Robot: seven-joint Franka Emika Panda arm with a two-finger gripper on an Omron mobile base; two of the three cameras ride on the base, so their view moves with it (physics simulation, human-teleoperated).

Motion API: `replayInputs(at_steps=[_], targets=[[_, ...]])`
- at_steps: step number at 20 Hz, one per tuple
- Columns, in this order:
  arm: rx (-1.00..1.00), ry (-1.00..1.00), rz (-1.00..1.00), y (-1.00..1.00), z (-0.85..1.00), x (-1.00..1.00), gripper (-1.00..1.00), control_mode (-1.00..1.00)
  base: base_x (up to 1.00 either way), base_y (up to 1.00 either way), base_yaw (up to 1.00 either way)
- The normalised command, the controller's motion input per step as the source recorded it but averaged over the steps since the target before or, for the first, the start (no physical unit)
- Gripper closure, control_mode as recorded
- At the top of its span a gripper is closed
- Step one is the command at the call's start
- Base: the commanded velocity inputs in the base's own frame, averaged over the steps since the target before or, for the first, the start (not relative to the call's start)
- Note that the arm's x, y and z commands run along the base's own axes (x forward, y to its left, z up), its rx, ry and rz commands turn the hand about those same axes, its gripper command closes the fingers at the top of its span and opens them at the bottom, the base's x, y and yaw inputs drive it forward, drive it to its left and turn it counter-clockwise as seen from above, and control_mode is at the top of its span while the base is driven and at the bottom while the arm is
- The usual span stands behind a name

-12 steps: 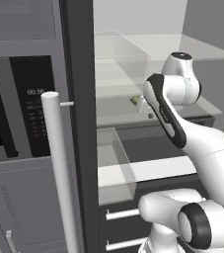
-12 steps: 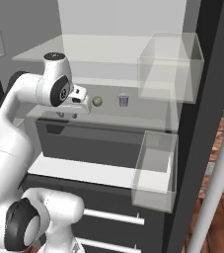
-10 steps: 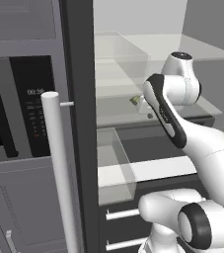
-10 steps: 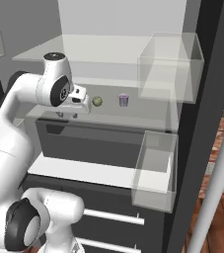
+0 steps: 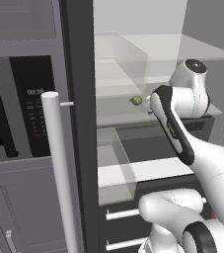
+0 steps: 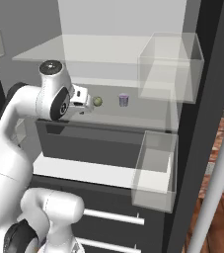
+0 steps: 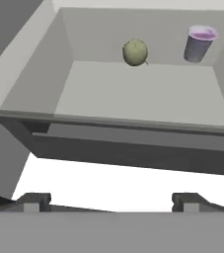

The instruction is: Move the yogurt and eggplant from the second highest shelf to the top shelf to make space. Then, place the pitcher from the counter on the cleared second highest shelf.

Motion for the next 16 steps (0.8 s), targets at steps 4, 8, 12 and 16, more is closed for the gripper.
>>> replayInputs(at_steps=[4,8,12,16], targets=[[0.00,-0.20,0.00,-0.03,0.00,0.12,-1.00,-1.00,0.00,0.00,0.00],[0.00,-0.02,0.00,0.03,0.00,0.52,-1.00,-1.00,0.00,0.00,0.00],[0.00,0.00,-0.01,0.06,-0.01,0.73,-1.00,-1.00,0.00,0.00,0.00],[0.00,0.00,-0.02,-0.01,-0.07,0.62,-1.00,-1.00,0.00,0.00,0.00]])
